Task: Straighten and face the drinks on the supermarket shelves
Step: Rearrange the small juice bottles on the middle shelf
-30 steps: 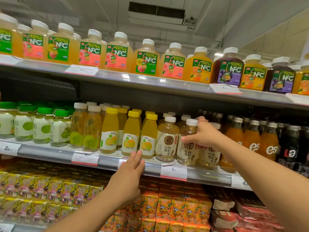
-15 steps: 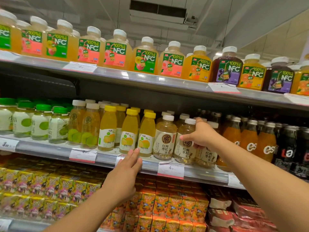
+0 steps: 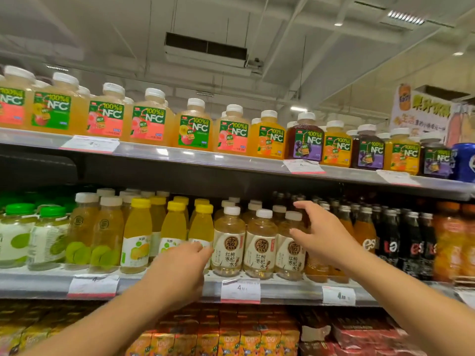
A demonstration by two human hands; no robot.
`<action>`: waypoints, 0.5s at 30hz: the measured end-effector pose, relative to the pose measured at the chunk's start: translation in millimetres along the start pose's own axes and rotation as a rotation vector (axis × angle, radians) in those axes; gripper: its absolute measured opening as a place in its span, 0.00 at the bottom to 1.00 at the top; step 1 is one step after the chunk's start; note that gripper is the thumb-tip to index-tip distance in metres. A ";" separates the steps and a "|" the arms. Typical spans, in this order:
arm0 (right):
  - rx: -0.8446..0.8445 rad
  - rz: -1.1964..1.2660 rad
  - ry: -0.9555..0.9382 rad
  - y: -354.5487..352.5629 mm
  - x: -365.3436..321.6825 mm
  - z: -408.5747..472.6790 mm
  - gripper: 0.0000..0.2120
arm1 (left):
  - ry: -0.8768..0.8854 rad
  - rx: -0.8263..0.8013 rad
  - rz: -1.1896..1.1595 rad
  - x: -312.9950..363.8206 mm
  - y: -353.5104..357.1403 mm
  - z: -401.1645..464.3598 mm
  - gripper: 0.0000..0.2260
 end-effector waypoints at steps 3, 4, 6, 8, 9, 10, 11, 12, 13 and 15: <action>0.070 -0.033 -0.008 -29.8 -0.1 -6.0 0.29 | 0.120 0.267 -0.028 11.9 -48.9 26.7 0.22; 0.100 -0.045 -0.013 -39.5 1.0 -6.5 0.28 | 0.154 0.351 -0.027 16.1 -63.3 35.2 0.23; 0.157 -0.072 -0.026 -56.7 3.7 -4.1 0.27 | 0.184 0.469 0.046 22.3 -85.9 51.5 0.28; 0.198 -0.125 -0.050 -69.5 7.0 1.7 0.27 | 0.116 0.463 0.128 25.5 -98.0 66.3 0.36; 0.206 -0.157 -0.060 -74.2 9.9 5.7 0.28 | 0.062 0.437 0.137 26.7 -99.9 73.3 0.39; 0.207 -0.184 -0.064 -78.0 13.7 10.6 0.29 | 0.009 0.412 0.142 28.5 -99.9 79.6 0.41; 0.200 -0.207 -0.058 -80.1 17.9 15.9 0.31 | -0.033 0.394 0.159 30.5 -97.9 84.8 0.41; 0.188 -0.232 -0.045 -80.9 22.6 21.3 0.33 | -0.061 0.389 0.178 32.9 -94.7 88.6 0.41; 0.182 -0.261 -0.036 -80.4 27.9 26.3 0.34 | -0.084 0.393 0.190 35.5 -91.1 91.5 0.40; 0.209 -0.311 -0.053 -76.2 37.8 34.9 0.34 | -0.116 0.404 0.212 38.3 -85.8 95.2 0.39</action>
Point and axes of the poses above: each hand's wrist, its own z-axis towards the middle knuckle, its own y-axis out of the palm, x = y × z, the point moved 1 cm from there along z, towards the middle knuckle, and after that the axes turned 6 degrees about -x, right-handed, at the moved point
